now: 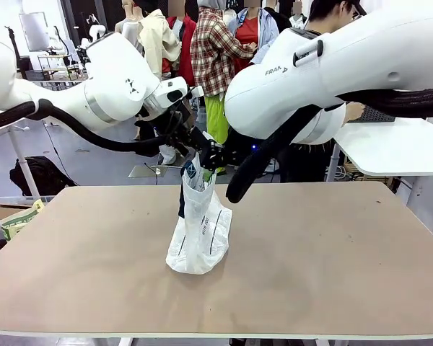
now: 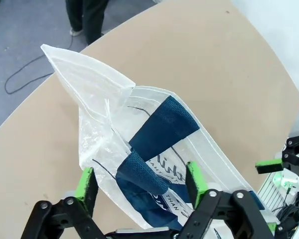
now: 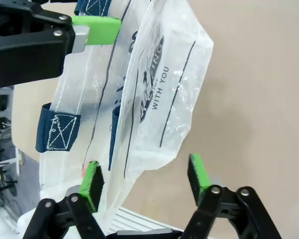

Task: Transfer purchased items from the store into the shopping bag.
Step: Open the Reusable shopping bag in the center of the table, then move the Reusable shopping bag to the right side of the table.

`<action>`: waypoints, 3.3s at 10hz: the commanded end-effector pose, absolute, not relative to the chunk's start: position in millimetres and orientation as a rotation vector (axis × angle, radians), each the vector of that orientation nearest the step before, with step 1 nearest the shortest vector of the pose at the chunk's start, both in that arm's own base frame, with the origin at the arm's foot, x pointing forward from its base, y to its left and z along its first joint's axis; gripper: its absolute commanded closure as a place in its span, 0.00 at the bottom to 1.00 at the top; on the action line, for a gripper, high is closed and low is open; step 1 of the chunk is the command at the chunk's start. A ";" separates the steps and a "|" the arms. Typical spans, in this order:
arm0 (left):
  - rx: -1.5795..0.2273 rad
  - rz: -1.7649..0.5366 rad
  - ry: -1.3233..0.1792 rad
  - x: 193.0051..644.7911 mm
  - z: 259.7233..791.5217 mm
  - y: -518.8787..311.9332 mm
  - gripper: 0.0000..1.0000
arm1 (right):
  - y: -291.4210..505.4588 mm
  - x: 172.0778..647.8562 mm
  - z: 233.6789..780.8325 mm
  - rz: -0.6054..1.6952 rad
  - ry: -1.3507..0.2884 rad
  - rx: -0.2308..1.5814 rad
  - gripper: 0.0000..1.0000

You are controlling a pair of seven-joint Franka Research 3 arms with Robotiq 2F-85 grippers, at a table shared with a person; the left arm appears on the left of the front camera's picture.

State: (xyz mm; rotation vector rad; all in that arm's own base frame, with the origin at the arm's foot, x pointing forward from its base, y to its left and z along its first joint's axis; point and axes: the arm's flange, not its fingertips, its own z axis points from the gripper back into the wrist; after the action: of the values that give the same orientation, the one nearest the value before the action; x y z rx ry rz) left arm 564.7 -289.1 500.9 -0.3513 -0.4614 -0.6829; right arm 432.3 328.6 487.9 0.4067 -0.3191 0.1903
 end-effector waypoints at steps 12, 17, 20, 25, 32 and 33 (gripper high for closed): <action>-0.317 -0.639 -0.483 554.8 515.8 -252.7 1.00 | 323.4 433.5 500.3 0.111 -0.301 0.285 1.00; -0.175 -0.454 -0.580 522.7 534.0 -148.9 1.00 | 342.9 437.2 510.4 0.233 -0.277 0.224 1.00; -0.157 -0.399 -0.575 486.4 518.5 -109.9 1.00 | 394.2 448.4 492.7 0.357 -0.200 0.184 1.00; -0.197 -0.357 -0.547 474.0 494.5 -108.3 1.00 | 425.1 469.0 481.7 0.357 -0.179 0.152 1.00; -0.195 -0.394 -0.523 474.8 494.5 -112.4 1.00 | 423.3 466.2 476.5 0.384 -0.174 0.186 1.00; -0.195 -0.394 -0.523 474.8 494.5 -112.4 1.00 | 423.3 466.2 476.5 0.384 -0.174 0.186 1.00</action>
State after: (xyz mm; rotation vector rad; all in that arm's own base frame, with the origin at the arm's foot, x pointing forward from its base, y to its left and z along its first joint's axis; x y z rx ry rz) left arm 475.0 -114.7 494.4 -0.2012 -0.5264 -0.3875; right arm 467.3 424.5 480.1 0.1871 -0.1763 0.3854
